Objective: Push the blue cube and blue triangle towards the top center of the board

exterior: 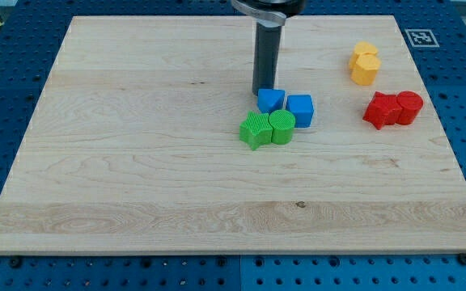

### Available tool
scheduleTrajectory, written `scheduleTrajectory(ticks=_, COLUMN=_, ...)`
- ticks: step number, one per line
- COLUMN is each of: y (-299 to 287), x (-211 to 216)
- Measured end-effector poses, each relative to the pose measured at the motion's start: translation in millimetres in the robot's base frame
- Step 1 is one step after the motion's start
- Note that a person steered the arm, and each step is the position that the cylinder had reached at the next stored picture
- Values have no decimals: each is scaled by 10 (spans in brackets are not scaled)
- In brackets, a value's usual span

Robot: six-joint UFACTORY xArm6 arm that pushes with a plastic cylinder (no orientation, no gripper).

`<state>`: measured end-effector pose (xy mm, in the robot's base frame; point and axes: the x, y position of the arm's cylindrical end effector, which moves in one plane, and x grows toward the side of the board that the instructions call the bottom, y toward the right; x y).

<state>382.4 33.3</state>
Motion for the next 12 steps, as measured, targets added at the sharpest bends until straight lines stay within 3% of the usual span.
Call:
scheduleTrajectory(ticks=2, y=-420, x=-113)
scheduleTrajectory(ticks=3, y=-197, x=-446)
scheduleTrajectory(ticks=4, y=279, x=-436)
scheduleTrajectory(ticks=6, y=1136, x=22)
scheduleTrajectory(ticks=7, y=1229, x=290)
scheduleTrajectory(ticks=9, y=1146, x=589)
scheduleTrajectory(ticks=12, y=652, x=595)
